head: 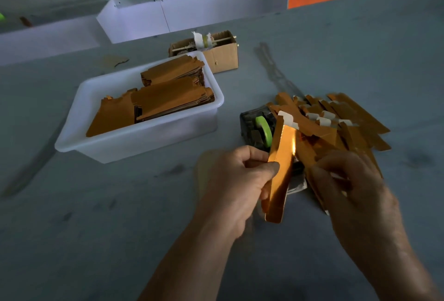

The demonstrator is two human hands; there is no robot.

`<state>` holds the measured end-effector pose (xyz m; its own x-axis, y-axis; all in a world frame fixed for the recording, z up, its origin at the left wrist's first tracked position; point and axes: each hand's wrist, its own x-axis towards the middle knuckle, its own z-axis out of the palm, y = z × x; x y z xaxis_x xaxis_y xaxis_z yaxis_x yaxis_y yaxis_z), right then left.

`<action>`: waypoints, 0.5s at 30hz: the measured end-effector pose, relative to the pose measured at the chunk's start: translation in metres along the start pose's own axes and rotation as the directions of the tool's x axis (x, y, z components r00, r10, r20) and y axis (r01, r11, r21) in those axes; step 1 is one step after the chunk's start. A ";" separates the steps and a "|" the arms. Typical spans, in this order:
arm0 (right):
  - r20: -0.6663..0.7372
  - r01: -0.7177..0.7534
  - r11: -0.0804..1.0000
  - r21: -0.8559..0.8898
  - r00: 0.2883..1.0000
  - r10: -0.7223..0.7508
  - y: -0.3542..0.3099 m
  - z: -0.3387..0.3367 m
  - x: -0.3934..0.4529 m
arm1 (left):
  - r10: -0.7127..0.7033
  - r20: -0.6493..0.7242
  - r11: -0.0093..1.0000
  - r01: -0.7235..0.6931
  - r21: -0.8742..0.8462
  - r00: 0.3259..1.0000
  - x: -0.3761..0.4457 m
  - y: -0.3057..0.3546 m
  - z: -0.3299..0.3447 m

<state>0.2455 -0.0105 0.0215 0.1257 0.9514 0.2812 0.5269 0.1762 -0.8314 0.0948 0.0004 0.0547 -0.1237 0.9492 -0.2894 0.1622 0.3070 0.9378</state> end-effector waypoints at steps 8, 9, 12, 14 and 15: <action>0.468 -0.268 0.852 0.450 0.883 0.031 -0.018 -0.013 0.006 | -0.060 0.110 0.977 0.081 -0.198 0.992 -0.015 -0.003 -0.008; 0.469 -0.239 0.863 0.446 0.883 0.003 -0.019 -0.011 0.007 | -0.067 0.115 0.974 0.090 -0.210 0.991 -0.015 -0.004 -0.008; 0.472 -0.156 0.901 0.404 0.879 -0.059 -0.022 -0.008 0.009 | -0.076 0.107 0.972 0.098 -0.212 0.991 -0.017 -0.005 -0.008; 0.464 -0.122 0.917 0.380 0.883 -0.075 -0.022 -0.006 0.009 | -0.074 0.106 0.970 0.097 -0.225 0.992 -0.018 -0.005 -0.008; 0.461 -0.107 0.925 0.366 0.884 -0.080 -0.022 -0.006 0.010 | -0.072 0.112 0.969 0.096 -0.229 0.991 -0.018 -0.005 -0.008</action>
<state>0.2398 -0.0066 0.0457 -0.3182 0.9434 0.0941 0.1663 0.1533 -0.9741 0.0882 -0.0189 0.0568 -0.0248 0.9265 -0.3755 -0.0785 0.3726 0.9246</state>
